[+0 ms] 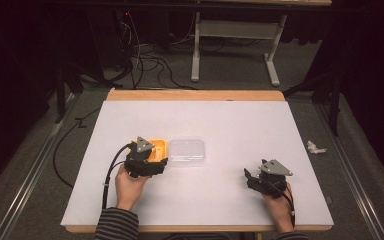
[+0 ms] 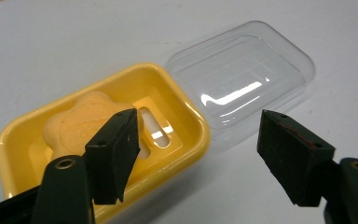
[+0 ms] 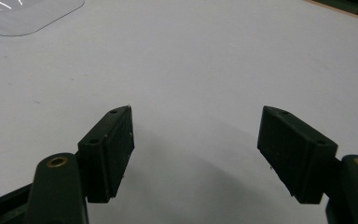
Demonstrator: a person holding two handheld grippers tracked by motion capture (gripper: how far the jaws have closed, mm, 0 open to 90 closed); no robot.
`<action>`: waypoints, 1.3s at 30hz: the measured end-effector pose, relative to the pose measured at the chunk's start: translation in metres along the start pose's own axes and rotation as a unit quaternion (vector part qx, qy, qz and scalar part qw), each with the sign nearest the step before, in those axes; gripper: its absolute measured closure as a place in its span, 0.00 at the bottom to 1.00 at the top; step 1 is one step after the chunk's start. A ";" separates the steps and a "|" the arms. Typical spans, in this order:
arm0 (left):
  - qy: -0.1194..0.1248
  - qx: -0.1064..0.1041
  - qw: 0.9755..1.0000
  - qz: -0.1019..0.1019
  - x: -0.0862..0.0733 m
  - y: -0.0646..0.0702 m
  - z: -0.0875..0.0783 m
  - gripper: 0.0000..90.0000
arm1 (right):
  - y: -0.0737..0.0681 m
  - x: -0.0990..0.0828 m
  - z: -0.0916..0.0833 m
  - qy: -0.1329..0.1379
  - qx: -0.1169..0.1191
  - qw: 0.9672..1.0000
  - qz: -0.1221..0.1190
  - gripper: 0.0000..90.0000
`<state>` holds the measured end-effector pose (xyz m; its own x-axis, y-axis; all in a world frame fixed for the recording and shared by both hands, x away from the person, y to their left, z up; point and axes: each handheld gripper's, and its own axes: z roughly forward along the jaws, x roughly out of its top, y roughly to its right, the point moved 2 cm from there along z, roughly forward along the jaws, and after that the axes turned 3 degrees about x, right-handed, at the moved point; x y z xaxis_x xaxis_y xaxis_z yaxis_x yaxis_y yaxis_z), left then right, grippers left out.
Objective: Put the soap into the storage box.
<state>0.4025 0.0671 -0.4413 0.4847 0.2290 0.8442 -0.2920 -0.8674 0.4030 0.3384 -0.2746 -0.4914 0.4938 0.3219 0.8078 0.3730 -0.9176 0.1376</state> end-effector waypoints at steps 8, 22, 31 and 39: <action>-0.004 -0.007 1.000 0.003 -0.004 0.005 -0.001 0.33 | 0.000 0.000 0.000 -0.001 -0.001 1.000 -0.001 0.31; -0.003 -0.021 1.000 -0.004 -0.007 0.014 -0.008 0.33 | 0.000 0.000 0.000 -0.001 -0.001 1.000 -0.004 0.31; -0.005 -0.028 1.000 -0.004 -0.011 0.017 -0.011 0.32 | 0.000 0.000 0.000 -0.001 -0.001 1.000 -0.004 0.31; -0.007 -0.032 0.999 -0.004 -0.015 0.020 -0.014 0.32 | 0.000 0.000 0.000 -0.001 -0.001 1.000 -0.004 0.31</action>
<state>0.3785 0.0528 -0.4410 0.4982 0.2304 0.8359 -0.3396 -0.8352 0.4326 0.3384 -0.2742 -0.4914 0.4929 0.3304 0.8049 0.3759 -0.9152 0.1454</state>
